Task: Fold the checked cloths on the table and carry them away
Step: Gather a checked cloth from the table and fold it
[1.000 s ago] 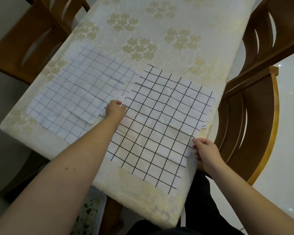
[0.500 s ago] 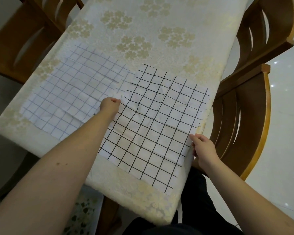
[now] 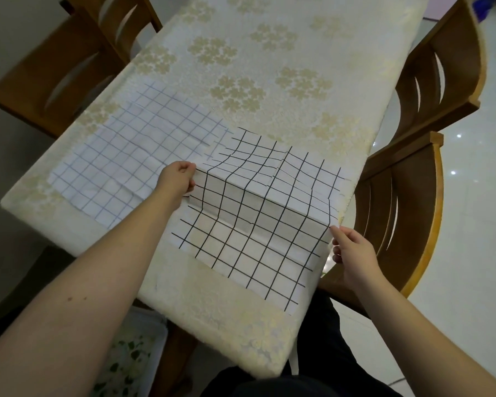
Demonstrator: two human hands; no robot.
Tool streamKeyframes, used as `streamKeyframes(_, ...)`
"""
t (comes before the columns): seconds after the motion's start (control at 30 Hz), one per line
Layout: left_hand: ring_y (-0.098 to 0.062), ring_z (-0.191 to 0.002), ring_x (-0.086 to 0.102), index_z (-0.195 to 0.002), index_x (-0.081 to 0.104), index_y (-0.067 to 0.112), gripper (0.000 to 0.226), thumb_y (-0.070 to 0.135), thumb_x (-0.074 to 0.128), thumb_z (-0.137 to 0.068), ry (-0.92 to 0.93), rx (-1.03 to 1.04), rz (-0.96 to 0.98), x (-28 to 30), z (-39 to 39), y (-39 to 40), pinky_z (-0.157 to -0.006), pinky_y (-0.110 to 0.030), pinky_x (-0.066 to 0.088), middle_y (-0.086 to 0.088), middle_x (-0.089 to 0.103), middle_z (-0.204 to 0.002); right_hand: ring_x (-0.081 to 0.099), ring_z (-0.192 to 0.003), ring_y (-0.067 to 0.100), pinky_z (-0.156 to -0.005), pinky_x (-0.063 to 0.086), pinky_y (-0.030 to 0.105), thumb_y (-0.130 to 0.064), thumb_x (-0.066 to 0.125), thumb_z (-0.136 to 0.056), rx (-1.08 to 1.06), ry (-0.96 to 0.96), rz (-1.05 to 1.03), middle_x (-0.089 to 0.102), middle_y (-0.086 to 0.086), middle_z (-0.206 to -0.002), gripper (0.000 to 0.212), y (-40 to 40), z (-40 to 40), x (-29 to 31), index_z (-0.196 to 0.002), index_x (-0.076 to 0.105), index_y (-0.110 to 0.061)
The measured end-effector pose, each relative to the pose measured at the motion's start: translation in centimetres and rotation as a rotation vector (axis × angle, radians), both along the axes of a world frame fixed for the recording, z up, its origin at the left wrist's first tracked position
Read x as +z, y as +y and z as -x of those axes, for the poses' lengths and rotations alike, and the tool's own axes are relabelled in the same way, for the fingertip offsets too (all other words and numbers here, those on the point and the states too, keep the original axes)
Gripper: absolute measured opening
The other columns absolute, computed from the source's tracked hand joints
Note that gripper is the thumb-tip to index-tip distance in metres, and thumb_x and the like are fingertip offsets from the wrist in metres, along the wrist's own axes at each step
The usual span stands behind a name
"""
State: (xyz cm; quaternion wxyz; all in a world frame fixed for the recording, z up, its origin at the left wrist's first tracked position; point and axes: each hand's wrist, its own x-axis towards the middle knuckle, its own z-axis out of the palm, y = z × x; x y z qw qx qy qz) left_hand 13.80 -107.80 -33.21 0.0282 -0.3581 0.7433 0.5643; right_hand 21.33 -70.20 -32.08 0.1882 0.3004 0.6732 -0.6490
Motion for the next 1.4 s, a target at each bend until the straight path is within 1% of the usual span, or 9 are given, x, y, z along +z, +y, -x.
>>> streamKeyframes(0.1,-0.008,-0.062,0.051,-0.114,0.059,0.010,0.019,0.022,0.052,-0.101,0.037,0.005,-0.029,1.0,-0.8,-0.2,-0.053,-0.016,0.050,-0.001,0.056,-0.081,0.046,-0.066,0.013,-0.061,0.044,0.026,-0.027,0.063,-0.094,0.004,0.040,0.015,0.051,0.003,-0.076,0.019,0.3,-0.3,1.0,-0.105,0.067,-0.012)
streamKeyframes(0.4,-0.011,-0.077,0.048,-0.109,0.061,0.016,0.016,0.027,0.058,-0.098,0.165,0.046,-0.057,5.4,-1.9,-1.5,-0.066,-0.024,0.044,0.002,0.055,-0.096,0.056,-0.063,0.008,-0.067,0.050,0.025,-0.026,0.058,-0.096,0.047,0.144,0.159,0.065,0.002,-0.083,0.022,0.0,0.6,6.2,-0.109,0.064,-0.010)
streamKeyframes(0.5,-0.011,-0.069,0.046,-0.116,0.061,0.013,0.023,0.027,0.059,-0.097,0.210,0.034,-0.100,8.4,-1.5,-2.1,-0.062,-0.025,0.044,0.000,0.052,-0.088,0.064,-0.075,0.010,-0.076,0.052,0.027,-0.025,0.056,-0.097,0.048,0.218,0.206,0.068,0.003,-0.090,0.018,-0.7,1.9,9.4,-0.106,0.064,-0.010)
streamKeyframes(0.67,-0.008,-0.058,0.045,-0.093,0.057,0.021,0.007,0.022,0.055,-0.100,0.375,0.030,-0.190,14.0,-1.4,-2.7,-0.052,-0.021,0.037,-0.001,0.054,-0.078,0.068,-0.081,0.011,-0.078,0.057,0.025,-0.023,0.059,-0.096,0.030,0.356,0.278,0.071,0.002,-0.089,0.017,-1.8,4.0,14.9,-0.107,0.063,-0.011)
streamKeyframes(0.87,-0.007,-0.062,0.061,-0.096,0.053,0.022,0.007,0.021,0.050,-0.102,0.479,0.049,-0.237,16.4,-3.7,-3.3,-0.059,-0.021,0.046,0.004,0.069,-0.074,0.069,-0.088,0.015,-0.084,0.056,0.029,-0.022,0.057,-0.097,0.106,0.456,0.199,0.071,0.003,-0.095,0.012,-2.7,3.6,17.2,-0.102,0.064,-0.013)
streamKeyframes(1.0,-0.011,-0.079,0.070,-0.095,0.053,0.018,0.009,0.017,0.047,-0.102,0.489,0.024,-0.313,14.8,-6.6,-3.6,-0.076,-0.025,0.056,-0.001,0.072,-0.090,0.071,-0.098,0.018,-0.083,0.058,0.030,-0.028,0.058,-0.093,0.230,0.362,0.126,0.073,0.005,-0.105,0.026,-1.7,1.8,15.0,-0.111,0.065,-0.010)
streamKeyframes(1.13,-0.009,-0.082,0.073,-0.095,0.053,0.013,0.009,0.012,0.047,-0.101,0.389,0.000,-0.314,10.8,-9.9,-3.5,-0.076,-0.021,0.057,-0.006,0.071,-0.098,0.071,-0.100,0.021,-0.084,0.058,0.031,-0.040,0.060,-0.084,0.336,0.195,0.077,0.074,0.009,-0.104,0.044,-1.1,-0.3,11.1,-0.111,0.067,-0.005)
streamKeyframes(1.3,-0.014,-0.091,0.072,-0.097,0.055,0.009,0.003,0.010,0.052,-0.099,0.250,-0.003,-0.332,5.0,-13.6,-3.0,-0.072,-0.017,0.056,-0.011,0.070,-0.101,0.073,-0.093,0.024,-0.087,0.056,0.039,-0.040,0.060,-0.093,0.313,0.006,0.001,0.076,0.013,-0.095,0.042,-1.6,-2.2,5.2,-0.103,0.068,-0.001)
streamKeyframes(1.4,-0.019,-0.096,0.070,-0.095,0.054,0.010,0.005,0.008,0.051,-0.099,0.167,0.026,-0.362,1.6,-15.6,-2.5,-0.070,-0.017,0.056,-0.015,0.069,-0.106,0.072,-0.092,0.028,-0.087,0.057,0.040,-0.027,0.065,-0.093,0.265,-0.097,-0.035,0.074,0.020,-0.095,0.031,-2.1,-3.3,2.4,-0.098,0.067,0.004)
